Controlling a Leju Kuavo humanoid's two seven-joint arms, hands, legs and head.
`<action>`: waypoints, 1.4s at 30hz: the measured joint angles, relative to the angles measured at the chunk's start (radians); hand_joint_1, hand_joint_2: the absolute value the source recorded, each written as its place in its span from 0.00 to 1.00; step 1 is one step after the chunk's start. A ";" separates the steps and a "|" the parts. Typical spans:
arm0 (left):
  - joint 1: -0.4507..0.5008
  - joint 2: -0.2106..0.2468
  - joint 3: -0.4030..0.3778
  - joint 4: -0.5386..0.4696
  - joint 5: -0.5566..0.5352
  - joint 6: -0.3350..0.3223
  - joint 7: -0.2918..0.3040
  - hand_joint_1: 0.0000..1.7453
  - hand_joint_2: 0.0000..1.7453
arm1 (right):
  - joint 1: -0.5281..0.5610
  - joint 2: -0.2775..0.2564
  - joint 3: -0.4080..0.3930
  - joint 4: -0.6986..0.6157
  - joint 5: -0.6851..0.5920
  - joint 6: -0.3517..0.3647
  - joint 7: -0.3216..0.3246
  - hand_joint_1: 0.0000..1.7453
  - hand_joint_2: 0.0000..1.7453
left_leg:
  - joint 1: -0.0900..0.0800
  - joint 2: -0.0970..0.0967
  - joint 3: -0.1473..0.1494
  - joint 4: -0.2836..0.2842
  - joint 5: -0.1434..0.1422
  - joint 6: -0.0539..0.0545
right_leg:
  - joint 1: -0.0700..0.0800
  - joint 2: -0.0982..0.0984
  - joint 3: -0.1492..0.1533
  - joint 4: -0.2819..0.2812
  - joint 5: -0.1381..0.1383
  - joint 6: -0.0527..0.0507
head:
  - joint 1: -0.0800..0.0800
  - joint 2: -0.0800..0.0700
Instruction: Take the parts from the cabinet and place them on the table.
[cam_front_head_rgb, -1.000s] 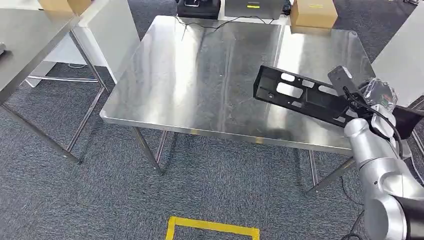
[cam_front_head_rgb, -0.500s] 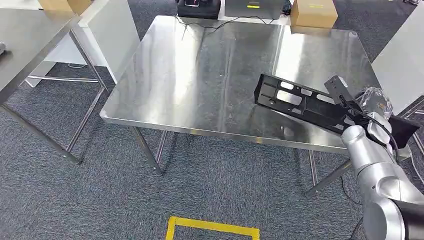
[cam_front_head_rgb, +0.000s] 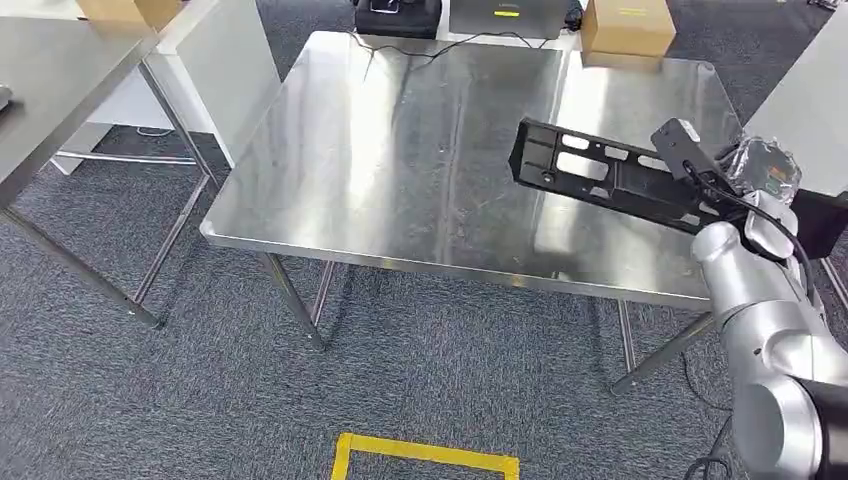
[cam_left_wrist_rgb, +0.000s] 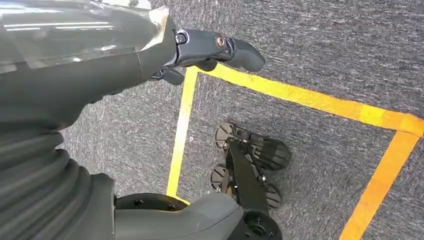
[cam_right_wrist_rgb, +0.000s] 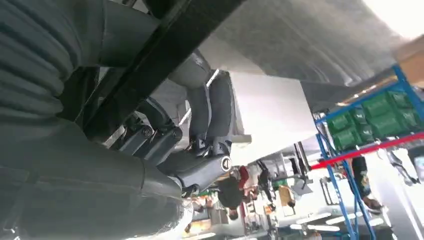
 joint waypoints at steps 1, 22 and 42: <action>0.000 0.000 0.000 0.000 -0.003 0.000 0.000 0.00 1.00 | -0.009 0.001 0.003 0.000 0.004 0.002 0.000 1.00 1.00 | 0.000 0.000 0.000 0.000 0.000 0.000 | 0.000 0.000 0.000 0.000 0.000 0.000 | 0.000 0.000; 0.000 0.000 0.000 0.000 -0.003 -0.002 0.000 0.00 1.00 | -0.062 0.039 0.025 0.000 0.034 0.024 0.000 1.00 1.00 | 0.000 0.000 0.000 0.000 0.000 0.000 | 0.000 0.000 0.000 0.000 0.000 0.000 | 0.000 0.000; 0.000 -0.003 0.000 0.000 -0.001 0.001 0.002 0.00 1.00 | -0.056 0.055 0.037 -0.003 0.041 0.031 0.002 1.00 1.00 | 0.018 0.008 0.022 -0.020 0.002 0.019 | -0.014 -0.007 -0.155 0.250 -0.060 0.031 | 0.006 0.000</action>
